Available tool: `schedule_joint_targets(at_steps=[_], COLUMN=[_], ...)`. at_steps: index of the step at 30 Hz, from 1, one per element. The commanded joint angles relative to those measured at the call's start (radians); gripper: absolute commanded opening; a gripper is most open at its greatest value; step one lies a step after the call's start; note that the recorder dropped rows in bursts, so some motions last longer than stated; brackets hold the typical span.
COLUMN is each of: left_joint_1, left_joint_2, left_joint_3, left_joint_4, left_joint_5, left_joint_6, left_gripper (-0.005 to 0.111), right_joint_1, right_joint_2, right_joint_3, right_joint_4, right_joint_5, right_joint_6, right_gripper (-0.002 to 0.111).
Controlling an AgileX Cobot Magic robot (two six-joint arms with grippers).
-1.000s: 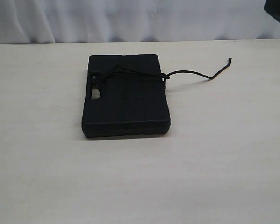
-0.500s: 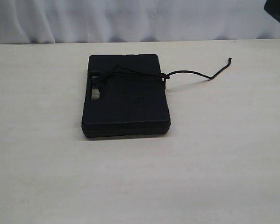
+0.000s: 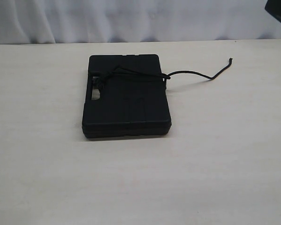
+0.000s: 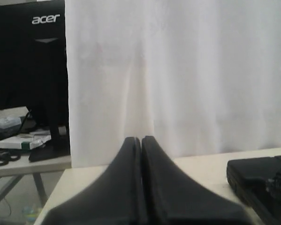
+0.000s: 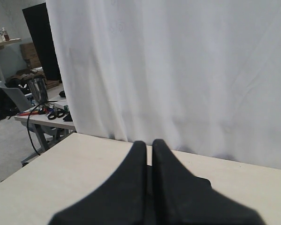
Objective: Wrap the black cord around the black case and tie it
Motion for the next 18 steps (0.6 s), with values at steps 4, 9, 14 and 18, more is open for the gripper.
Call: schedule_joint_targets(at_steps=[4,9,14,18], left_joint_1=[0.003,0.003,-0.015,-0.032], left_joint_2=[-0.004,-0.004,-0.004,-0.004], left_joint_3=[0.004,0.004,0.004,0.004], left_joint_4=[-0.001,-0.001,-0.001,0.001], left_joint_5=[0.161,0.289,0.344,0.361], left_joint_6=[-0.007,-0.007,-0.002,0.005], left_gripper=[0.0,0.0,0.0,0.0], right_joint_1=[-0.001,-0.001,-0.001,-0.001], right_joint_2=[-0.006,-0.006,-0.006,-0.006], right_joint_3=[0.005,0.005,0.005,0.005], right_joint_4=[0.003,0.003,0.003,0.003], right_joint_5=[-0.004,-0.004,-0.004,-0.004], right_joint_6=[0.002,0.002,0.002,0.002], right_gripper=[0.004,0.004,0.004,0.004])
